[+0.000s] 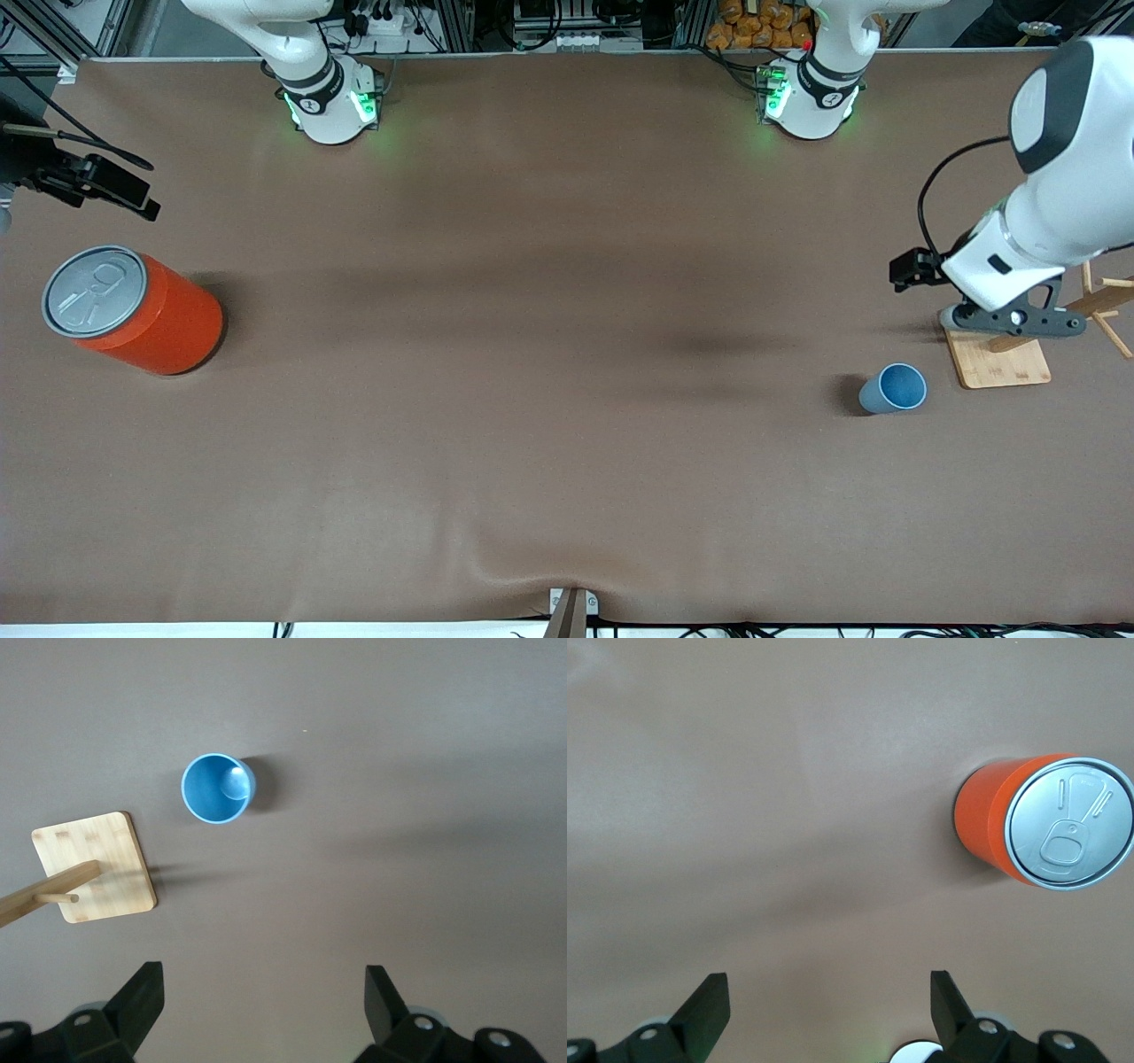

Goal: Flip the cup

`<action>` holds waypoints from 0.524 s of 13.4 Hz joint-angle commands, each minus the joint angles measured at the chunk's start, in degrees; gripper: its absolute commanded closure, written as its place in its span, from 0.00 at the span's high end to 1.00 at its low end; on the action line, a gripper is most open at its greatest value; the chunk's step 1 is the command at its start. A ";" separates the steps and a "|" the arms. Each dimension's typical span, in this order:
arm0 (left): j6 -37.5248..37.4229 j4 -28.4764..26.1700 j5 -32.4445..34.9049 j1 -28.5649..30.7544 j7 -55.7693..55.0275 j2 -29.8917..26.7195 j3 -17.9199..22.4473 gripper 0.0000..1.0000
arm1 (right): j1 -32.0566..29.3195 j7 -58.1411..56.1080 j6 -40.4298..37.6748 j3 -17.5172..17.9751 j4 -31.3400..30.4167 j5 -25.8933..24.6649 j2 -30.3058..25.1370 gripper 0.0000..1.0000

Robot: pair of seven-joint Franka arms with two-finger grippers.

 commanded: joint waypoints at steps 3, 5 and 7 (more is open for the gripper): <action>-8.24 5.80 -2.81 -4.65 0.83 -2.33 4.76 1.00 | -0.89 -0.56 -0.52 0.50 0.73 1.07 -0.01 1.00; -9.57 6.25 -4.82 -4.84 0.74 -3.29 6.27 1.00 | -0.80 -0.73 -0.52 0.50 0.73 0.98 -0.01 1.00; -11.68 6.51 -5.36 -4.75 0.56 -3.65 6.19 1.00 | -0.80 -0.73 -0.52 0.50 0.74 0.98 -0.01 1.00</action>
